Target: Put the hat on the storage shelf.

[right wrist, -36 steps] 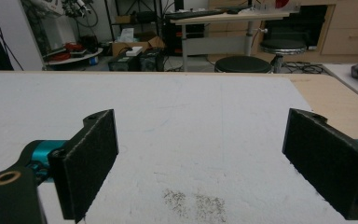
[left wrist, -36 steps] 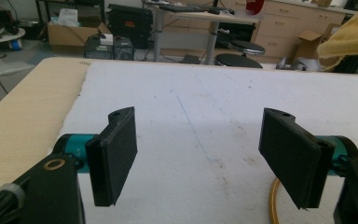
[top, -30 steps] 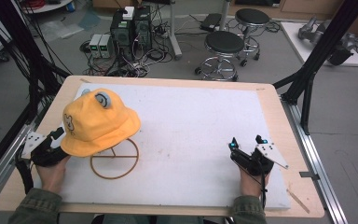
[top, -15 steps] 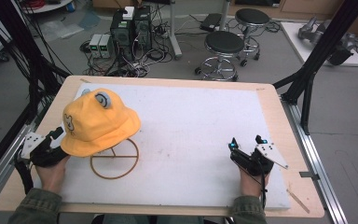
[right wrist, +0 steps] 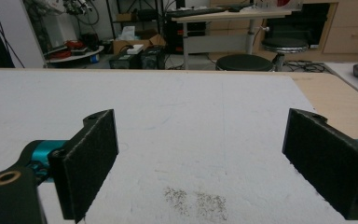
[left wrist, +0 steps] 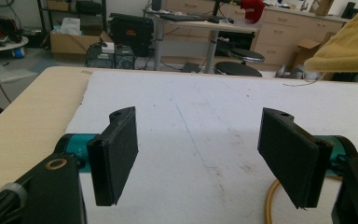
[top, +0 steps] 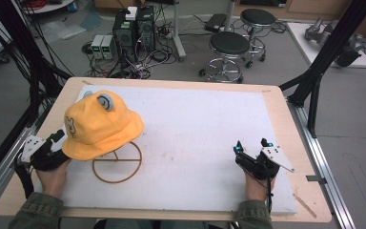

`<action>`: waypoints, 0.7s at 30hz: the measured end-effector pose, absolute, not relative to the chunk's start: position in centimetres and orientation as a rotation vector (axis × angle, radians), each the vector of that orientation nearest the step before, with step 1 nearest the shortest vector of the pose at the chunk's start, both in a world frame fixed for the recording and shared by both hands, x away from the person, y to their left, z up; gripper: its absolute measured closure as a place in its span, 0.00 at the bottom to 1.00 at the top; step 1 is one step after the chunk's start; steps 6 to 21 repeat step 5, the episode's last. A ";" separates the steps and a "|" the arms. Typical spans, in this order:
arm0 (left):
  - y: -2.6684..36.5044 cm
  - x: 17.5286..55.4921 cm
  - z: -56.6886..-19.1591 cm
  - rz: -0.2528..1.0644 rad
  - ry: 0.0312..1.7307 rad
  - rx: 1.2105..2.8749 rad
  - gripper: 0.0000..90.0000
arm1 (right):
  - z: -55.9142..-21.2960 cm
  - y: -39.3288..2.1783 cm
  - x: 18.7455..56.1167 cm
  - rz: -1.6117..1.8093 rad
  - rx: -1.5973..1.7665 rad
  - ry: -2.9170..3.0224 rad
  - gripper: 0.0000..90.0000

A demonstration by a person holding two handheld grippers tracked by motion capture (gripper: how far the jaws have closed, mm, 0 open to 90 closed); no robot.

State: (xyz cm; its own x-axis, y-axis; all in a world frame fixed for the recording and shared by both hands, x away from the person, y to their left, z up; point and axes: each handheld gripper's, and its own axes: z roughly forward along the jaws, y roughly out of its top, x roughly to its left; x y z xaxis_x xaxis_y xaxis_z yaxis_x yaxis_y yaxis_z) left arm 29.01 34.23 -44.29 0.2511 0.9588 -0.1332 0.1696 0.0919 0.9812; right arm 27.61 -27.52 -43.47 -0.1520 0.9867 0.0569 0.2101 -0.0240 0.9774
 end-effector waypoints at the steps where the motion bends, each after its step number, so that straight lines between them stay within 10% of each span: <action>1: 34.2 29.0 -44.3 0.852 1.173 1.350 0.32 | -43.5 -27.5 27.6 1.250 1.315 1.464 0.10; 21: 34.2 29.0 -44.3 0.852 1.173 1.350 0.32 | -43.5 -27.5 27.6 1.252 1.319 1.468 0.10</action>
